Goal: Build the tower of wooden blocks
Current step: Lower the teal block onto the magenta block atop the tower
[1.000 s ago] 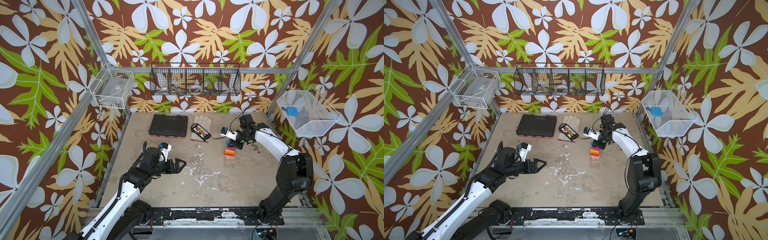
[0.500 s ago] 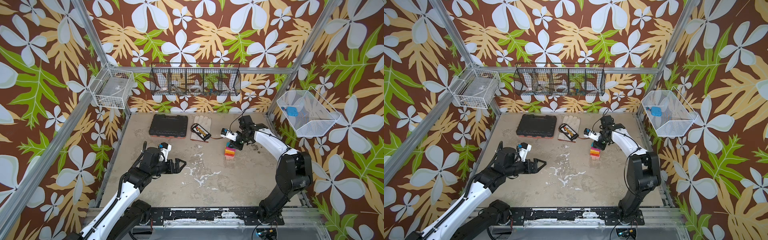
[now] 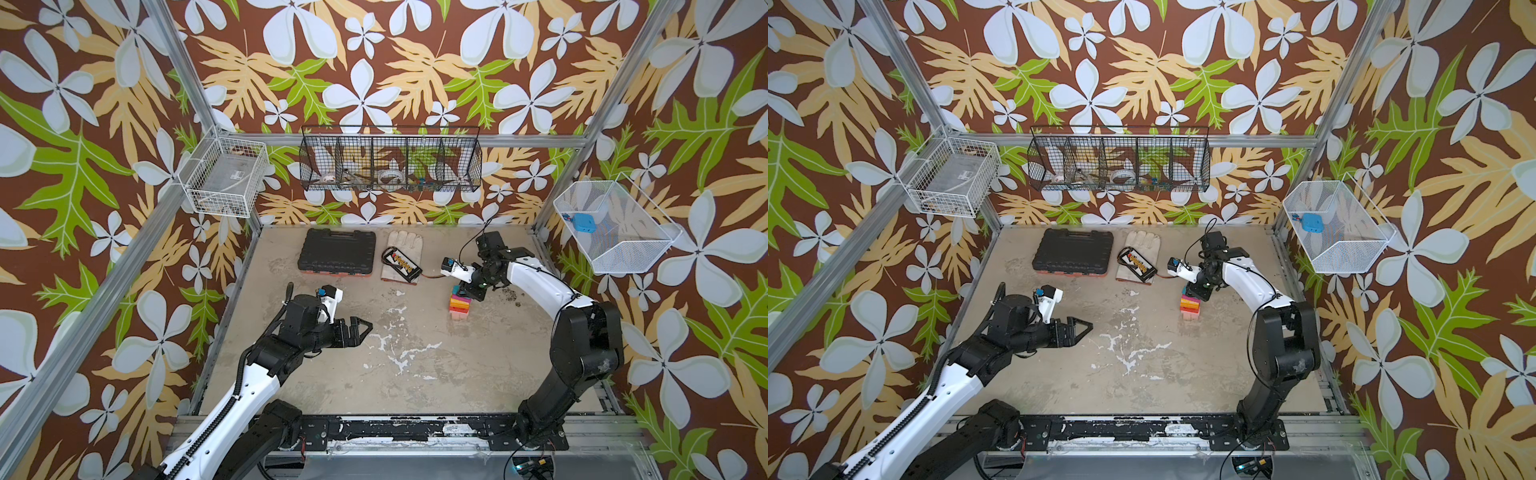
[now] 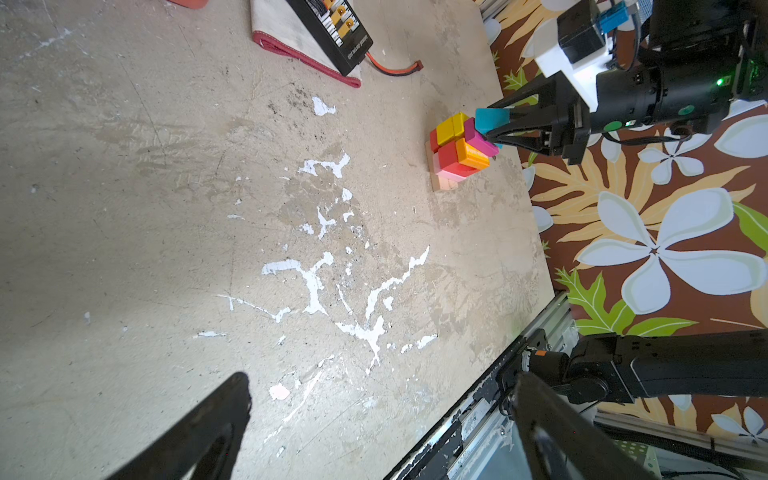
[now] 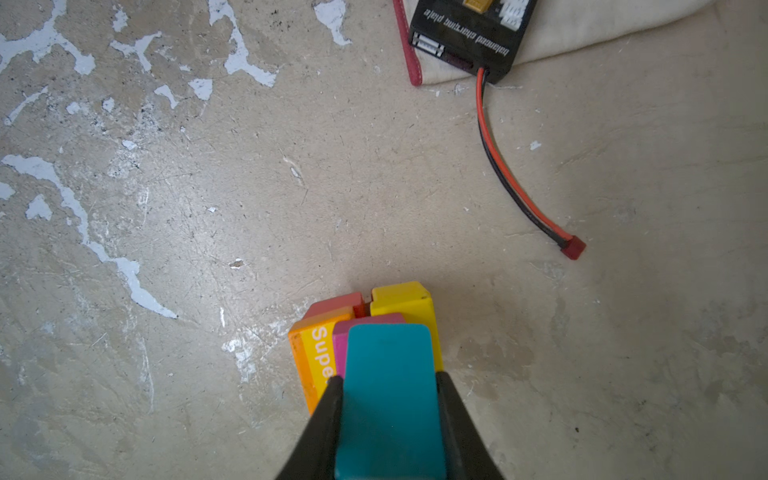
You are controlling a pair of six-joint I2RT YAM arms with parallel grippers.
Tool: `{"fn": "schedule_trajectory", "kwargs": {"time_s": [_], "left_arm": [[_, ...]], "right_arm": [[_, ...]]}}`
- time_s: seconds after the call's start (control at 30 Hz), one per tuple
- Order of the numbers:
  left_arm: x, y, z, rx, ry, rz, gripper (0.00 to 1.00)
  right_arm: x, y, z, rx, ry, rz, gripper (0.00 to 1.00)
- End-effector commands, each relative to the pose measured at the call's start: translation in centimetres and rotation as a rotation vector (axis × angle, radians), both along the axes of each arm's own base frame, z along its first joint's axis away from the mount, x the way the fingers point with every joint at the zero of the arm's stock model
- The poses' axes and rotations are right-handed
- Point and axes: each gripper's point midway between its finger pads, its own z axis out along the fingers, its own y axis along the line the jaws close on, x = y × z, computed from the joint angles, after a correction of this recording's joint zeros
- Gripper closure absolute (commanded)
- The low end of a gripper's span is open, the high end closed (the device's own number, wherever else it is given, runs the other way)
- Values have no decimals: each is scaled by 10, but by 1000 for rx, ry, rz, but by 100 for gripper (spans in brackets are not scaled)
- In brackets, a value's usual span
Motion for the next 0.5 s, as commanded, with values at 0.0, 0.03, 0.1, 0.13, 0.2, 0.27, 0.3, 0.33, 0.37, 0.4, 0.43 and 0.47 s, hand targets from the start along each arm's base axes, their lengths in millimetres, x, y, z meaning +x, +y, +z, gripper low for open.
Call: {"fn": "schedule_trajectory", "kwargs": {"time_s": [0.0, 0.03, 0.1, 0.13, 0.2, 0.27, 0.3, 0.33, 0.37, 0.4, 0.43, 0.47], "left_arm": [[1, -1, 4, -4, -23, -10, 0], [1, -1, 3, -4, -22, -10, 0], [1, -1, 3, -4, -22, -10, 0], [2, -1, 3, -3, -21, -9, 0], [2, -2, 3, -3, -23, -10, 0], [2, -1, 3, -3, -22, -9, 0], [2, -1, 4, -3, -23, -9, 0], [2, -1, 4, -4, -22, -8, 0], [2, -1, 4, -3, -23, -9, 0], [2, -1, 4, -3, -23, -9, 0], [2, -1, 4, -4, -23, -9, 0], [2, -1, 4, -3, -24, -8, 0]], "right_arm": [[1, -1, 0, -3, -2, -4, 68], [1, -1, 0, -3, -1, -5, 68], [0, 1, 0, 3, 3, -1, 67], [-1, 0, 0, 4, 3, 0, 67], [-2, 1, 0, 4, 3, 1, 66], [-2, 0, 1, 4, 2, 0, 66], [-3, 1, 1, 6, 2, 2, 66], [-3, 0, 1, 6, 2, 0, 66], [-4, 0, 1, 4, 0, 1, 65], [-4, -1, 1, 2, -2, -1, 65], [-3, -1, 1, -1, -5, -2, 65], [-3, -1, 1, -2, -8, -3, 64]]}}
